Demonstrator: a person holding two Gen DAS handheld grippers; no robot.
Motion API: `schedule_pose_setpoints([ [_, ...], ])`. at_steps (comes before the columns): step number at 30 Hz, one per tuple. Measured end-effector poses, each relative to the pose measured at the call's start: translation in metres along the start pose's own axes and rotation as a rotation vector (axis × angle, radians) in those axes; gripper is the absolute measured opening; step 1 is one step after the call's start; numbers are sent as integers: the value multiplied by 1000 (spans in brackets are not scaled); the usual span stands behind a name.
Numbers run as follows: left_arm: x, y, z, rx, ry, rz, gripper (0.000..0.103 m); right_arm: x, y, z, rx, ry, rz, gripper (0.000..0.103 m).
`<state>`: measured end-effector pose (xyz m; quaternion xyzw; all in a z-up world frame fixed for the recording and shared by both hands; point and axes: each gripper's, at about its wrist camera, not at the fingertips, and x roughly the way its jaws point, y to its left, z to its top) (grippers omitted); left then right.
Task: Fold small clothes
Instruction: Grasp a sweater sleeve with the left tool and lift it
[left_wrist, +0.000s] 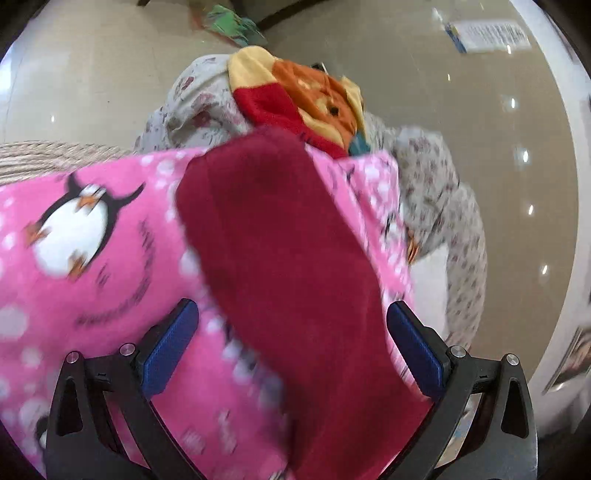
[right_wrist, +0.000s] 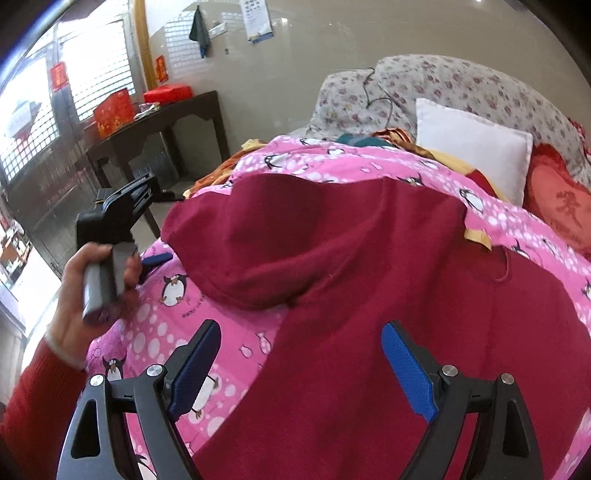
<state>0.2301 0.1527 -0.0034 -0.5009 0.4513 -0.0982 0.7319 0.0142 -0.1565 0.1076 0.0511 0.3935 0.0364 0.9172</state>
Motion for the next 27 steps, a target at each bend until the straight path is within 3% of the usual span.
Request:
schedule_pose_setpoints([
  [3,13,-6,11,45,2,-15,92,-7,-6,-4,8,-6,-10,88],
  [4,16,-6,12,63,4,-1,79,-9,-7,-5,10,-6,-10,88],
  [5,18,-7,12,85,10,6,54,-11,-9,-7,12,-8,-11,88],
  [7,21,-7,16,118,46,-12,19,-15,-12,-9,16,-11,-14,88],
  [9,9,-6,15,121,37,-31,18,-20,-17,-11,19,-14,-16,88],
  [13,-34,-37,-4,238,-11,-85,17,-28,-28,-14,30,-26,-32,88],
  [16,-67,-76,-42,349,14,-178,17,-35,-40,-15,68,-39,-30,88],
  [21,-98,-157,-156,616,140,-360,16,-62,-70,-18,141,-89,-75,88],
  [25,-82,-186,-235,741,244,-411,16,-86,-103,-22,198,-124,-140,88],
  [27,-58,-190,-268,766,292,-397,16,-96,-126,-28,240,-133,-192,88],
])
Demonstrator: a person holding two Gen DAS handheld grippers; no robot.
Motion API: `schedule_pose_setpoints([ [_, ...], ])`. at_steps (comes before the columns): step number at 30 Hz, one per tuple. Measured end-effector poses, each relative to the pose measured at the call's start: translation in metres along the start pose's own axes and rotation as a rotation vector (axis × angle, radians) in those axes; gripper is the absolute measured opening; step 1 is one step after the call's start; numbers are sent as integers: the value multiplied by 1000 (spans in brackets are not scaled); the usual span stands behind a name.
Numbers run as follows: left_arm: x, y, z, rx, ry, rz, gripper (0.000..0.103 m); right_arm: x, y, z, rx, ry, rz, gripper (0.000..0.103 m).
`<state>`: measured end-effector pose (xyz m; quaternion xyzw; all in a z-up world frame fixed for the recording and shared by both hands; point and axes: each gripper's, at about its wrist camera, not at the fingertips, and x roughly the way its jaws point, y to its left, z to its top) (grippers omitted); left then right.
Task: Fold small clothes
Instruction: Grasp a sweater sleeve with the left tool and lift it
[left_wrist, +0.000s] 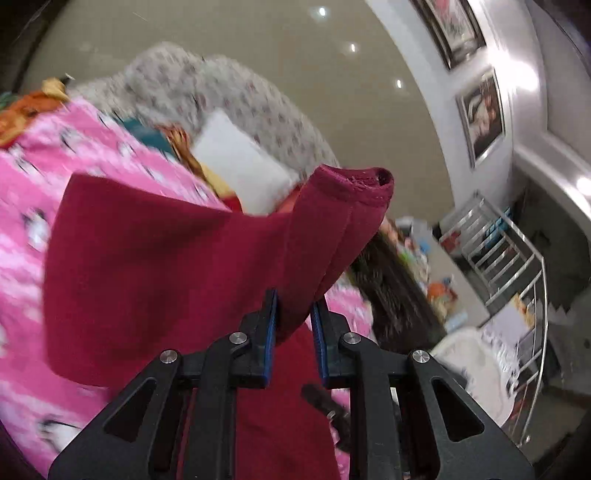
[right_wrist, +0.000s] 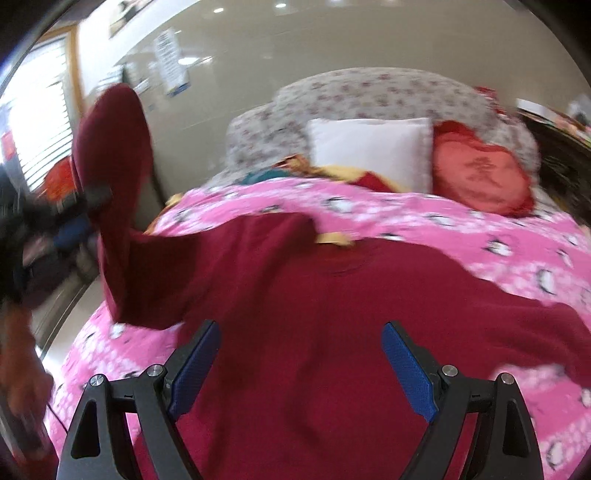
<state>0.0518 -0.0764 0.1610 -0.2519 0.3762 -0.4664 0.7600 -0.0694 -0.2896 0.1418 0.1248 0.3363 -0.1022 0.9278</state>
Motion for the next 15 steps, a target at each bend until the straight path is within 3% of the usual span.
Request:
schedule_pose_setpoints([
  [5,82,0,-47,27,104,60,16,1,-54,-8,73,30,-98,88],
  [10,129,10,-86,36,259,45,18,8,-87,-18,156,62,-101,88],
  [13,121,1,-92,62,301,38,52,11,-92,-19,185,58,-60,88],
  [15,94,-6,-89,92,259,35,59,14,-92,-18,186,60,-39,88],
])
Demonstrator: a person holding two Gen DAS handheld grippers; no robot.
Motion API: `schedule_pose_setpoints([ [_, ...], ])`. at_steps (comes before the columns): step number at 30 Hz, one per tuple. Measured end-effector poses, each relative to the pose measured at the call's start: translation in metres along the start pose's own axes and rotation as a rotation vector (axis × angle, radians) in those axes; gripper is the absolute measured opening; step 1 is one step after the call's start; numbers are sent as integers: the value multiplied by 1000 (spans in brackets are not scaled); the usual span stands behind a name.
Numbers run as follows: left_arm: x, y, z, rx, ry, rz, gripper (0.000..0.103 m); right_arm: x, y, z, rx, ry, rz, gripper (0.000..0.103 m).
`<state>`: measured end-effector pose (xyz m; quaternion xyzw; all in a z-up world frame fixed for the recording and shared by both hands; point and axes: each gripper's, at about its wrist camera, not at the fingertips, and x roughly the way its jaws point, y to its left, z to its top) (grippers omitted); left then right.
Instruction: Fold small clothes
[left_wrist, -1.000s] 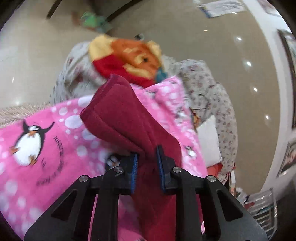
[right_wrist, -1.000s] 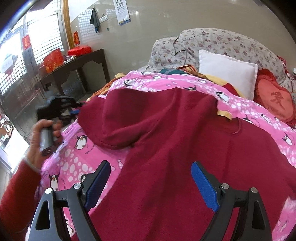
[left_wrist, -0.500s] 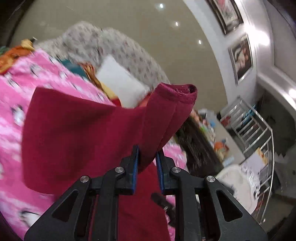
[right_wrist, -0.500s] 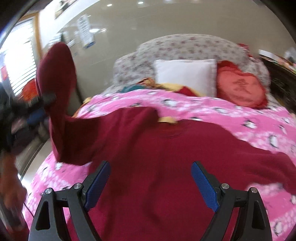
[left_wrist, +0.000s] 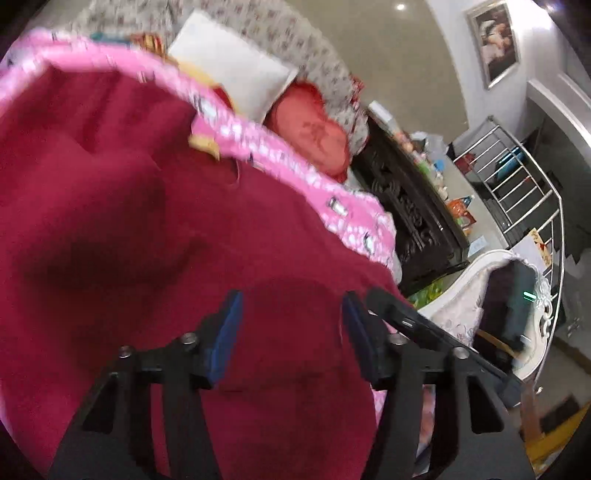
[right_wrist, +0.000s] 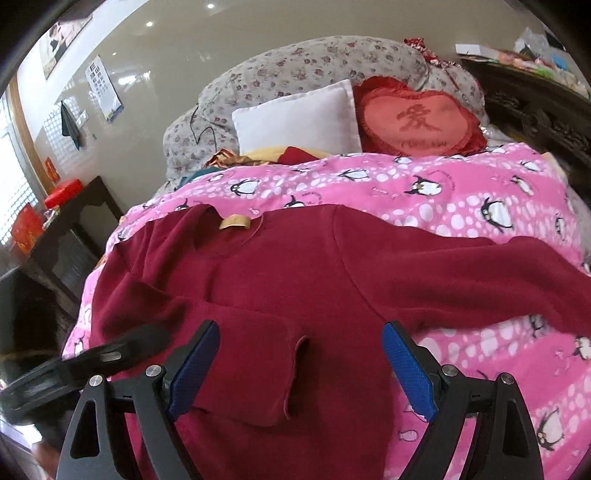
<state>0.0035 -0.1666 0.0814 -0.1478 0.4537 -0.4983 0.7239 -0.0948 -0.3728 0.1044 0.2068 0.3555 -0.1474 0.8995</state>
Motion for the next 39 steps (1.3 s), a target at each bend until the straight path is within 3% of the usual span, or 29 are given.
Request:
schedule_pose_setpoints([
  [2,-29,1,3,37,-54,48,69,4,1,-2,-13,3,1,88],
  [4,-56,9,4,66,-110,130,69,14,2,-1,-28,33,-15,88],
  [6,-78,22,4,99,-149,258,69,27,2,-3,-49,81,-24,88],
  [9,-98,52,3,75,-179,356,69,39,8,-12,-101,85,-75,86],
  [10,-104,65,2,43,-177,370,69,39,14,-14,-149,66,-101,66],
  [11,-109,78,2,1,-175,378,69,39,19,-16,-191,53,-122,25],
  [12,-112,88,0,-28,-178,380,69,40,26,-17,-240,49,-146,7],
  [13,-118,96,-1,-56,-189,385,69,39,27,-16,-250,44,-133,5],
  [16,-126,101,-2,-70,-225,402,69,25,31,-6,-292,-7,-122,5],
  [18,-129,99,0,-69,-249,402,69,1,33,7,-316,-92,-136,5],
  [22,-126,92,8,-41,-266,416,69,-35,10,39,-281,-202,-244,5],
  [26,-107,92,6,-20,-226,436,69,-20,-22,50,-256,-183,-392,5],
  [29,-90,96,-2,-16,-171,444,69,22,-51,46,-235,-60,-511,6],
  [30,-85,96,-5,-6,-155,449,69,33,-59,44,-225,-7,-491,8],
  [31,-83,95,-7,3,-149,456,69,42,-63,43,-210,40,-465,17],
  [32,-81,94,-9,19,-147,472,69,40,-61,44,-198,29,-438,34],
  [34,-78,93,-10,42,-156,504,69,18,-45,48,-166,-86,-333,48],
  [36,-75,95,-10,51,-170,545,69,1,-19,57,-140,-168,-207,49],
  [39,-67,104,-8,23,-164,538,69,7,44,74,-223,-157,77,49],
])
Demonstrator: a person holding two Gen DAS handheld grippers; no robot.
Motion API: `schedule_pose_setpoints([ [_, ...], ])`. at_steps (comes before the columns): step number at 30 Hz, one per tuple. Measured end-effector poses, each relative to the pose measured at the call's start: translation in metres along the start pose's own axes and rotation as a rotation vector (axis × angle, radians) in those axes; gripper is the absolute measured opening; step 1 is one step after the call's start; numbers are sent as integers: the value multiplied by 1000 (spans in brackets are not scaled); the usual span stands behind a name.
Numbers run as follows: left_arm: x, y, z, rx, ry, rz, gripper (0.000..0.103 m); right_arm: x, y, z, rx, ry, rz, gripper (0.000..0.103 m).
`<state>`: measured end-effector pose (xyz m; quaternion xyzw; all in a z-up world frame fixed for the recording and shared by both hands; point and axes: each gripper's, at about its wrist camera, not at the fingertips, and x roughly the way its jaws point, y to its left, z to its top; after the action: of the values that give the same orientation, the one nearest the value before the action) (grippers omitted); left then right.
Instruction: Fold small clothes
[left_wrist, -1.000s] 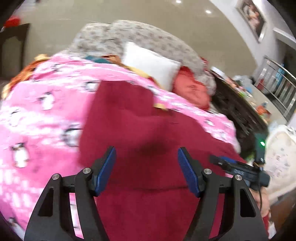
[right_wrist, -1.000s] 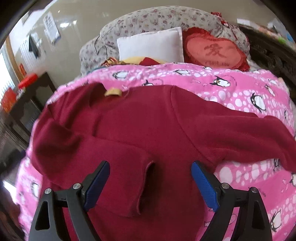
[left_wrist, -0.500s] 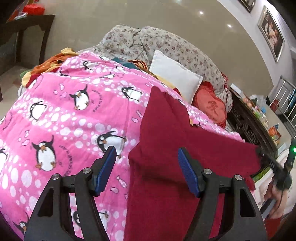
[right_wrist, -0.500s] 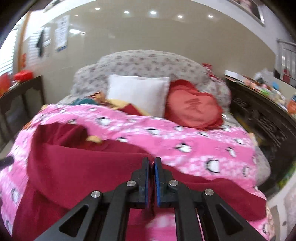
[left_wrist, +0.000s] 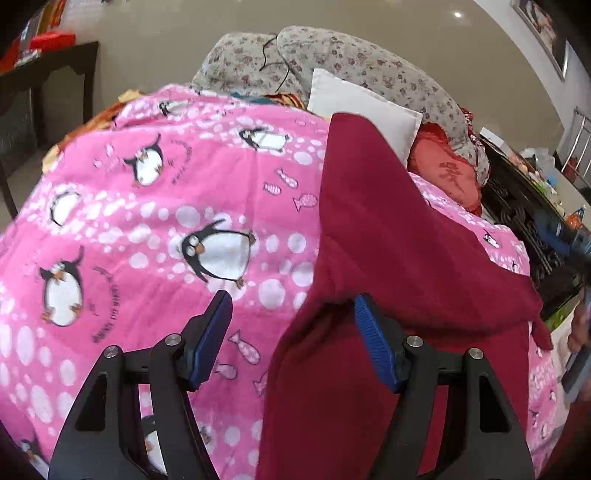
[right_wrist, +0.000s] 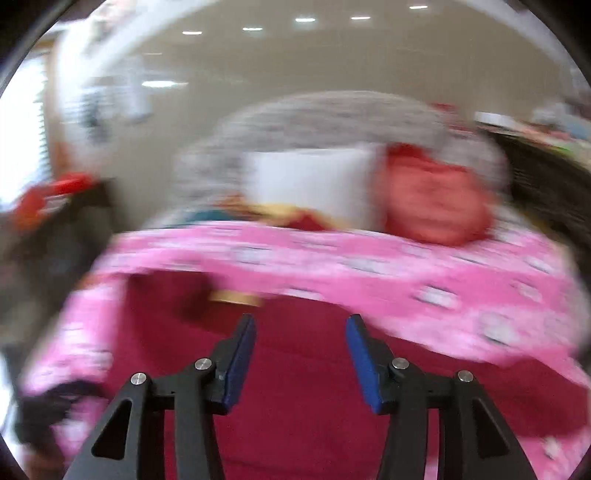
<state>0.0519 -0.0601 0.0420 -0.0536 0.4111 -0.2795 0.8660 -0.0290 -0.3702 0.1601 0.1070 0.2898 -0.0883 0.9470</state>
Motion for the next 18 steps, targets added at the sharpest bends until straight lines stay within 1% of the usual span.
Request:
schedule_pose_setpoints([
  [1,3,0,0,-6,8,-10,69,12,22,7,-37,19,75,49],
  [3,8,-2,-4,4,20,-32,69,38,64,19,-126,45,146,49],
  [4,8,-3,-5,18,17,-27,69,53,86,23,-179,48,161,49],
  [5,9,-3,-6,28,15,-19,69,66,100,26,-216,55,178,49],
  [7,14,1,-8,32,22,-4,69,99,129,31,-276,104,227,49],
  [9,17,8,-10,4,28,-32,69,132,145,31,-304,165,241,49],
  [10,17,10,-10,-5,26,-44,69,149,152,32,-315,203,247,41],
  [11,15,12,-9,-7,22,-57,69,162,154,31,-325,227,265,12],
  [12,14,14,-8,-7,20,-63,69,170,163,30,-346,238,281,6],
  [14,13,21,-7,-22,19,-79,69,169,183,26,-414,219,308,6],
  [16,9,26,-7,-39,14,-88,69,165,208,23,-478,187,373,6],
  [18,5,29,-6,-52,0,-75,69,173,223,21,-511,171,359,6],
])
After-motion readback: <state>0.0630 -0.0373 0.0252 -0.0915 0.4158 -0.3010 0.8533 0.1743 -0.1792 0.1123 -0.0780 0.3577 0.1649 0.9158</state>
